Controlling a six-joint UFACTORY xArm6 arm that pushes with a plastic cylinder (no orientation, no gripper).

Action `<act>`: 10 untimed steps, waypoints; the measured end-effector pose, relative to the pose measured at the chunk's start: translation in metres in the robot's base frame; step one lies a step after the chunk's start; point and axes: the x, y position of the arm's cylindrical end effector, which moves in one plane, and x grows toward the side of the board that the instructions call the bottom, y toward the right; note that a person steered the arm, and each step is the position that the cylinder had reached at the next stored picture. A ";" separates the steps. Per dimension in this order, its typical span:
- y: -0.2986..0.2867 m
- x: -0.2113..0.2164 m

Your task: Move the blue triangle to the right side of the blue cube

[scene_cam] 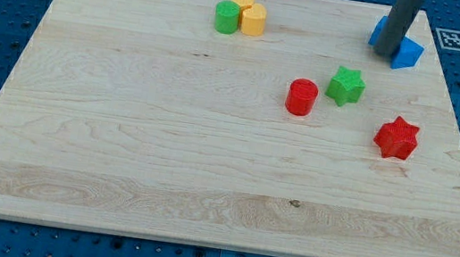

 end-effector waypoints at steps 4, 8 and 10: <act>0.025 0.068; 0.037 0.010; 0.037 -0.002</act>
